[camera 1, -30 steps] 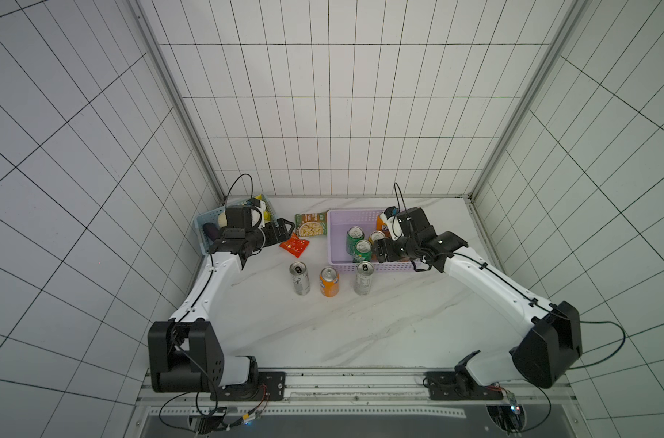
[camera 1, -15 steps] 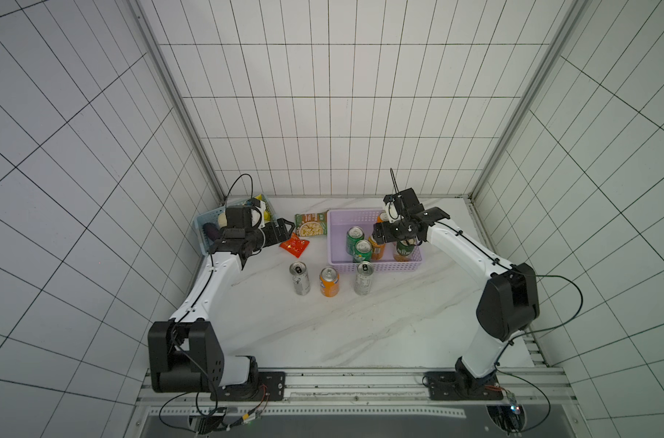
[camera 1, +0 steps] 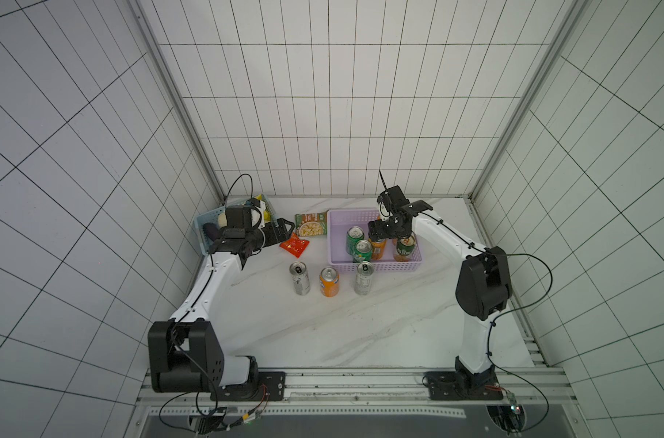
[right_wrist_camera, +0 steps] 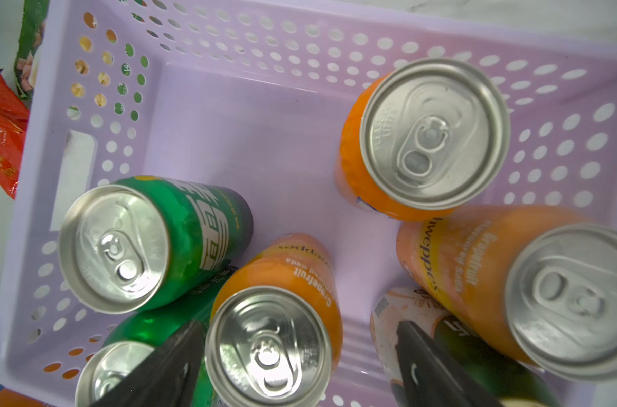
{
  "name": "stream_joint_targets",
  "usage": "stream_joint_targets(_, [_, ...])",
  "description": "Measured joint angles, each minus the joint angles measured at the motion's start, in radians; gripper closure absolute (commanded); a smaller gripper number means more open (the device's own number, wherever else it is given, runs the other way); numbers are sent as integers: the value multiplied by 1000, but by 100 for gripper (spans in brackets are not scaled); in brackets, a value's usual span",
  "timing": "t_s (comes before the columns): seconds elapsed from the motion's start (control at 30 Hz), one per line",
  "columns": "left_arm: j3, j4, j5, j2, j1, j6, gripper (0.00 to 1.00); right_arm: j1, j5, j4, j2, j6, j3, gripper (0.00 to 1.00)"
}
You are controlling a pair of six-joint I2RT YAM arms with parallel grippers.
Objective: Take out the drinks from the basket
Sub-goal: Pick up the drink from the basket.
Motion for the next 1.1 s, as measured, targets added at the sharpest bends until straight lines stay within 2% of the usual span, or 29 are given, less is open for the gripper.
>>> stream_joint_targets(0.63, [0,0,0,0,1,0,2,30,28,-23,90,0,40,16])
stream_joint_targets(0.93, [0,0,0,0,1,0,2,40,43,-35,106,-4,40,31])
stream_joint_targets(1.1, [0,0,0,0,1,0,2,41,50,-36,106,-3,40,34])
